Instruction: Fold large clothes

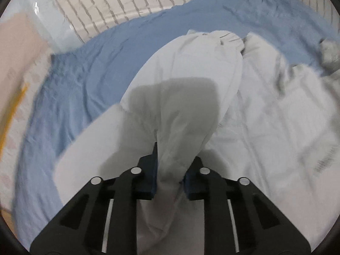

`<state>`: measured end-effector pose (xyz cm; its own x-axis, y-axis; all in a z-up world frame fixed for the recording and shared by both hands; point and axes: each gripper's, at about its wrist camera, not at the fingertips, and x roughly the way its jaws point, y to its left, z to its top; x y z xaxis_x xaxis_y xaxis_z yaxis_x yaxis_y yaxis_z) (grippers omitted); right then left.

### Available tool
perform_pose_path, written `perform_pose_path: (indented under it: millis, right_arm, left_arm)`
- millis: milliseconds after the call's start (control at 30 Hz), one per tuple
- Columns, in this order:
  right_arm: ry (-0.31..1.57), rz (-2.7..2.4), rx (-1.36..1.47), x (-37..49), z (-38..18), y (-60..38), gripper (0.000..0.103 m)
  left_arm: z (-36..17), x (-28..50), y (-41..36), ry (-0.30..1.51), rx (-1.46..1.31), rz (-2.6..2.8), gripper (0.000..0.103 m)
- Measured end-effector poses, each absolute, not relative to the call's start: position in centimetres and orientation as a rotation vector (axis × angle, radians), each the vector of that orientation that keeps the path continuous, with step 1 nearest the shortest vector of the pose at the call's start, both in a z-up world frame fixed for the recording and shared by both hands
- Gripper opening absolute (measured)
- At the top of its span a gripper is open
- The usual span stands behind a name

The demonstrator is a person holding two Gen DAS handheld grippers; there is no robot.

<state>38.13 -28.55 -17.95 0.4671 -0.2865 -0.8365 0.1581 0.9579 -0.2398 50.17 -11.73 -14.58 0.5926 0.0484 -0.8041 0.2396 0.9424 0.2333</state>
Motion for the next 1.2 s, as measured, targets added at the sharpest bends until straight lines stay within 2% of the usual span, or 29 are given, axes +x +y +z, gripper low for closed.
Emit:
perform_pose_path:
  millis: [200,367,400,500,633,700,833,1000,1033,1067,1100,1133,1200]
  right_arm:
    - [1.089,-0.226,-0.081,36.8,-19.4,-27.0,0.083]
    - [1.095,-0.227,-0.068,36.6,-18.9,-26.3,0.083]
    - [1.091,-0.221,-0.065,36.4,-18.6,-26.1,0.083]
    - [1.065,-0.209,-0.096,36.0,-17.3,-25.2,0.083]
    - [1.048,-0.204,-0.134,36.4,-16.2,-23.9,0.083]
    - [1.029,-0.200,-0.132,37.0,-15.8,-23.4,0.083]
    - [1.002,-0.190,-0.138,38.3,-15.4,-21.7,0.083]
    - [0.978,-0.156,-0.126,40.9,-15.3,-19.4,0.083]
    - [0.972,-0.151,-0.122,41.5,-15.2,-19.0,0.083]
    - [0.965,-0.148,-0.110,42.5,-15.1,-18.7,0.083]
    - [0.962,-0.143,-0.096,43.1,-15.0,-18.5,0.083]
    - [0.960,-0.130,-0.061,44.1,-14.9,-18.5,0.083]
    - [0.958,-0.101,0.014,45.9,-15.0,-18.5,0.083]
  left_arm:
    - [-15.3,42.9,-11.7,0.980,0.364,-0.222,0.010]
    - [-16.8,41.3,-13.6,0.982,0.475,-0.184,0.015]
    - [-16.5,41.3,-13.7,0.981,0.444,-0.197,0.020]
    - [-15.0,40.5,-12.6,0.986,0.324,-0.243,0.057]
    - [-13.6,37.5,-10.2,0.922,0.323,-0.225,0.073]
    - [-12.4,35.7,-7.9,0.881,0.321,-0.203,0.076]
    - [-11.3,37.4,-4.7,0.866,0.279,-0.151,0.085]
    - [-10.3,39.5,3.6,0.897,0.188,-0.044,0.083]
    - [-10.6,40.3,4.3,0.913,0.164,-0.043,0.072]
    - [-11.2,41.1,4.7,0.935,0.147,-0.044,0.051]
    - [-12.1,42.1,5.2,0.979,0.135,-0.052,0.041]
    - [-13.1,42.8,5.2,1.011,0.111,-0.062,0.035]
    - [-14.3,43.6,5.4,1.037,0.074,-0.065,0.035]
